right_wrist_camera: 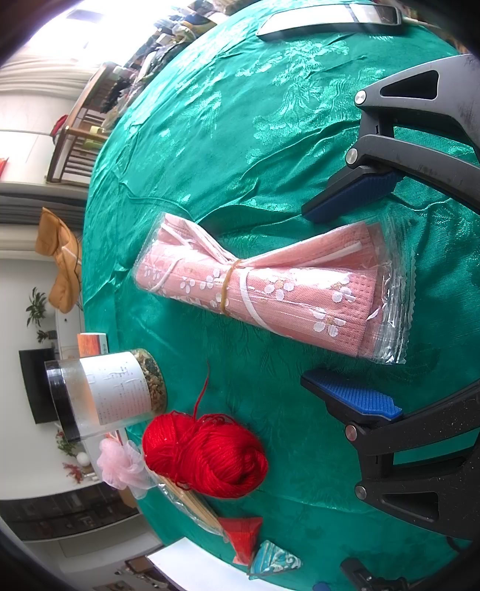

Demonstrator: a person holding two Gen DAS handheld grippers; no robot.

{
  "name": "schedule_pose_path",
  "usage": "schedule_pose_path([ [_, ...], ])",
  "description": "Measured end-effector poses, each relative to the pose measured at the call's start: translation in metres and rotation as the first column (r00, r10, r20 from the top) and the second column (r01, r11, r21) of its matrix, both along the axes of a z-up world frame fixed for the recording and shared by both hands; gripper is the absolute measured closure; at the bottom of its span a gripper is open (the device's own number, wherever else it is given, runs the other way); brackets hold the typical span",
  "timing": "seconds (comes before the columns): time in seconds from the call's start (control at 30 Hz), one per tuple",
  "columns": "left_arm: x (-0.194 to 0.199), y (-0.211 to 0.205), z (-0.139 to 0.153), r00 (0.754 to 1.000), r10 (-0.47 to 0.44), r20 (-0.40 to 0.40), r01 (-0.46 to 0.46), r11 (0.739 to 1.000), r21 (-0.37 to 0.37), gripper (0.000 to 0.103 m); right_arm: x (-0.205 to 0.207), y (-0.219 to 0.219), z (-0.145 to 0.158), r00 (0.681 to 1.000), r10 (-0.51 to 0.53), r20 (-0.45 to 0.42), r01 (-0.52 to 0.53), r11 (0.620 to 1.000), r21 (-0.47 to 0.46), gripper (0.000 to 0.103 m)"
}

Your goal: Organize soft objects

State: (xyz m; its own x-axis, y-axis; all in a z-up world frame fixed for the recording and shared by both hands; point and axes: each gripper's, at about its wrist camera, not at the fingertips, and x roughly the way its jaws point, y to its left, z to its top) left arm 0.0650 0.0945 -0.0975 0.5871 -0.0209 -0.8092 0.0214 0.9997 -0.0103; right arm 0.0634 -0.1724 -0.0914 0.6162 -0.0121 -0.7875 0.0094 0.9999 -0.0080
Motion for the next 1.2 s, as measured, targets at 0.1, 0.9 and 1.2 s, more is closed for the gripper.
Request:
schedule_pose_path([
  [0.1, 0.0, 0.0, 0.0, 1.0, 0.0, 0.0, 0.0, 1.0, 0.0, 0.0, 0.0, 0.0, 0.0, 1.0, 0.0, 0.0, 0.0, 1.0, 0.0, 0.018],
  [0.9, 0.031, -0.065, 0.075, 0.977, -0.203, 0.069, 0.214, 0.943, -0.255, 0.002, 0.0, 0.0, 0.0, 1.0, 0.001, 0.0, -0.001, 1.0, 0.001, 0.018],
  [1.2, 0.144, -0.128, 0.029, 0.981, -0.104, -0.164, 0.043, 0.941, -0.337, 0.002, 0.0, -0.001, 0.0, 1.0, 0.001, 0.0, -0.001, 1.0, 0.001, 0.018],
])
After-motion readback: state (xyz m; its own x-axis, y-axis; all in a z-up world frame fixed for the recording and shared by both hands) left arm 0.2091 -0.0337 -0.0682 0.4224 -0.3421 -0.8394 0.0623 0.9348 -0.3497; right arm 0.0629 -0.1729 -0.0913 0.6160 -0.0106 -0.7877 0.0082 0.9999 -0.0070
